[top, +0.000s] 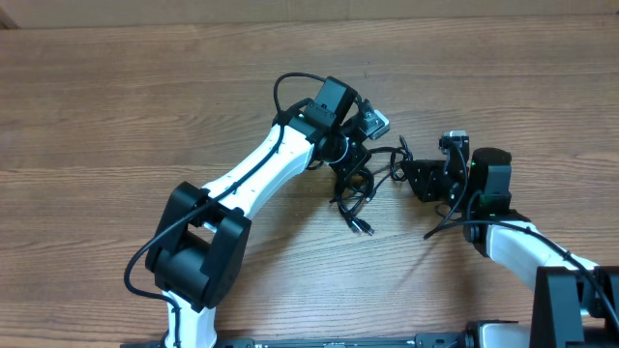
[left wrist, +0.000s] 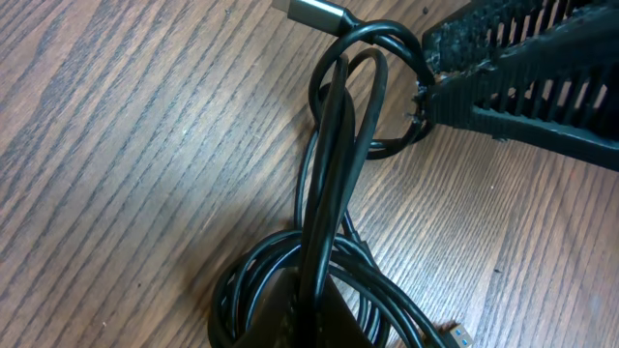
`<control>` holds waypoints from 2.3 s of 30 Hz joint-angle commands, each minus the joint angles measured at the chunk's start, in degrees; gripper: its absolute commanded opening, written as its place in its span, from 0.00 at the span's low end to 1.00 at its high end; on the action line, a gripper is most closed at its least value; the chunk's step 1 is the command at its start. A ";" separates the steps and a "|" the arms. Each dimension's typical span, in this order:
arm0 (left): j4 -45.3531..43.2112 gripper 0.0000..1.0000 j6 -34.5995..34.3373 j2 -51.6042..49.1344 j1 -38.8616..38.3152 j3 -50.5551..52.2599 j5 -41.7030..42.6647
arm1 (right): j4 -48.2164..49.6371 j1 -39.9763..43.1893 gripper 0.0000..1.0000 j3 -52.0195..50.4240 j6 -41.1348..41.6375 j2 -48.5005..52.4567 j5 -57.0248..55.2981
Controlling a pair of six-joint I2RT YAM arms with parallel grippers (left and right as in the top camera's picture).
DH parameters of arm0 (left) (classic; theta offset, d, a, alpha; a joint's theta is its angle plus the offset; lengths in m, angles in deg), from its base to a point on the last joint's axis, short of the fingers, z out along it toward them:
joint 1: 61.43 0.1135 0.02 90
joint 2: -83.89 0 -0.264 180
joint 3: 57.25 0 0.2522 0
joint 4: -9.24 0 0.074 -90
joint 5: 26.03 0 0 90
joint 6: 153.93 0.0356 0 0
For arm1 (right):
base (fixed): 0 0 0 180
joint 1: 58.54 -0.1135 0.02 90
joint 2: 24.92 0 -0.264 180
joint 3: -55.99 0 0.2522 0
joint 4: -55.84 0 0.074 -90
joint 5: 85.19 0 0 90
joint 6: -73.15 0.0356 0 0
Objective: Untangle cables
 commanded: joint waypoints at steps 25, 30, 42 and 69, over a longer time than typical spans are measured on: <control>-1.49 0.04 -0.61 0.57 0.09 0.07 0.09 | 0.42 -0.24 0.04 0.92 -0.46 3.15 -0.31; -1.51 0.04 -0.61 0.57 0.09 0.07 0.07 | 0.42 -0.22 0.04 0.92 -0.44 3.13 0.28; -1.75 0.04 -12.37 0.57 1.79 0.07 -6.78 | 2.56 -0.22 0.04 0.92 -3.19 3.13 8.70; -1.77 0.04 -24.17 0.57 6.14 0.07 -7.65 | 2.12 -0.22 0.04 0.92 -14.45 3.13 22.21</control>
